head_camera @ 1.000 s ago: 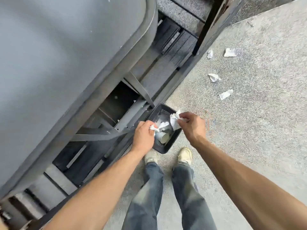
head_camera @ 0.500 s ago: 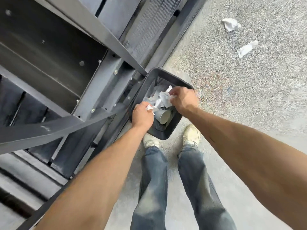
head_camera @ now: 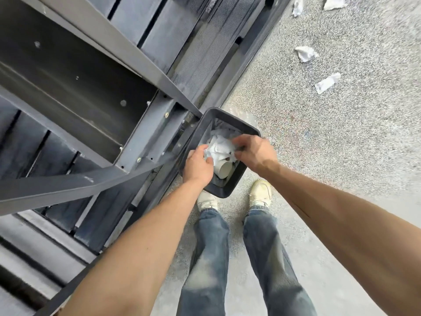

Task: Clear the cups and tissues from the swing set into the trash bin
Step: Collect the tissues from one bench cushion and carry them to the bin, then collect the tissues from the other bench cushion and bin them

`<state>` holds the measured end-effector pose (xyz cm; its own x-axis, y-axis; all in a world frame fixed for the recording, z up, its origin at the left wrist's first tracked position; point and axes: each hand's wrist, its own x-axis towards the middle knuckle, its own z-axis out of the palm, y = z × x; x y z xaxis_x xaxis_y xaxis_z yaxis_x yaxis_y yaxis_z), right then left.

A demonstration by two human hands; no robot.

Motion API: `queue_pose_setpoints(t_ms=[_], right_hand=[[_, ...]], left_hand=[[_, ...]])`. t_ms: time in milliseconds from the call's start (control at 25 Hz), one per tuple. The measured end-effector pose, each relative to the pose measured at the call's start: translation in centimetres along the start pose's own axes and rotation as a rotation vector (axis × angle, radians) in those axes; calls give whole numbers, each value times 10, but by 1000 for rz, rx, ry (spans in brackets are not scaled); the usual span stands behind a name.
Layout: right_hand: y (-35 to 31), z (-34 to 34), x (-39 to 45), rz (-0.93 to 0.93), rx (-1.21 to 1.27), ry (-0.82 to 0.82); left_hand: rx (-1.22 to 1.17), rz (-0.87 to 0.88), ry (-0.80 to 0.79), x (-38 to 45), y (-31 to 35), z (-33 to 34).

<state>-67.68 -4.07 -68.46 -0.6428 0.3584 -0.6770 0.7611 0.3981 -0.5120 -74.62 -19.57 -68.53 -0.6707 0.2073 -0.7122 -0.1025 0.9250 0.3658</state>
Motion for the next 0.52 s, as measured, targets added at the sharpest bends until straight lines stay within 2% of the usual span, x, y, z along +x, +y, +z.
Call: queue_pose_setpoints(t_ms=[120,240,520], right_hand=[[-10,-25,-29,-97,-54,24],[-26,-60,-64,-171,-236,59],[-101,-182,-187,-225,-400,349]], left_hand=[[9,106,34,-32,21,-20],[18,228,76,-71,47,-50],[139,596,186,-183,130,-155]])
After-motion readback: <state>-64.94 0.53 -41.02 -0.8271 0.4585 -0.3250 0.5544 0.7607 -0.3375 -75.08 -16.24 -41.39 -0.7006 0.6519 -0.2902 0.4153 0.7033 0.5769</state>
